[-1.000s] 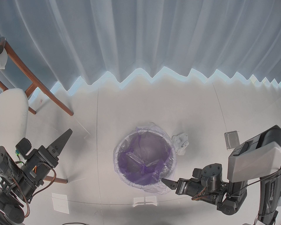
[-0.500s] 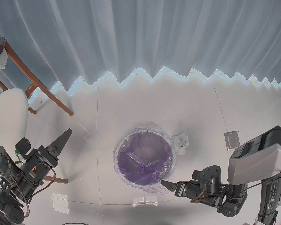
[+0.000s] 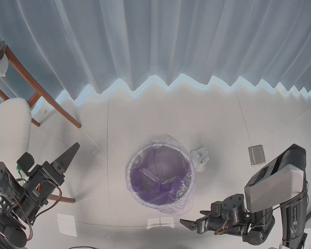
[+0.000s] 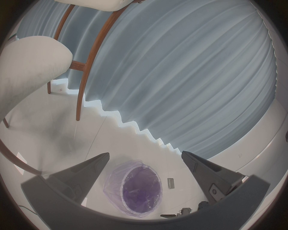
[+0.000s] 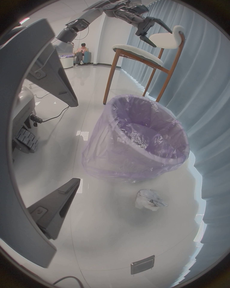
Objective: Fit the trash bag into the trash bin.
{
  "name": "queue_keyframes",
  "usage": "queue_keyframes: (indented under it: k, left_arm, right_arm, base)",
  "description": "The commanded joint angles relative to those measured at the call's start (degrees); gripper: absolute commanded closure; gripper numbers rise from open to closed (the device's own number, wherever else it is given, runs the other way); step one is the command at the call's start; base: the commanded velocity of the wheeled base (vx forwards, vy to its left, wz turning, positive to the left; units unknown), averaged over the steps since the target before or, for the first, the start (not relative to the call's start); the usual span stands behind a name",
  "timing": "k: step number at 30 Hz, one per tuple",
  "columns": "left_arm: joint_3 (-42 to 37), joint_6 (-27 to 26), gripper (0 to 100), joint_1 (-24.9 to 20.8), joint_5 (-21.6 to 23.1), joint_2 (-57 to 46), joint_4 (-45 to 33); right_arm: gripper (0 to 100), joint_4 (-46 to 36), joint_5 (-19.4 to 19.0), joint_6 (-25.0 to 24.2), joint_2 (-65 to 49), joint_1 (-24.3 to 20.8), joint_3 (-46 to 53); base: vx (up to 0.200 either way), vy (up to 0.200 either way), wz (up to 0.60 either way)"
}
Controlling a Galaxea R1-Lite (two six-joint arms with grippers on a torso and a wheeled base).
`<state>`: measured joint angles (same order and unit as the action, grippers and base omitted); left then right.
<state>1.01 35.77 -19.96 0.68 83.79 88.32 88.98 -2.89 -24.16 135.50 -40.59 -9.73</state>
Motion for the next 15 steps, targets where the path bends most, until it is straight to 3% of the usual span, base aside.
queue_keyframes:
  k: [1,15]
  left_arm:
    - [-1.01,0.00,0,-0.17,-0.07,0.15,0.01]
    - [-1.01,0.09,0,-0.08,-1.47,0.33,0.01]
  right_arm:
    - [0,0.41,-0.01,-0.80,2.23,0.43,-3.98]
    - [0,-11.20,0.08,-1.15,3.63,2.27,-19.19]
  base:
    - [0.000,0.000,0.00]
    - [0.000,0.000,0.00]
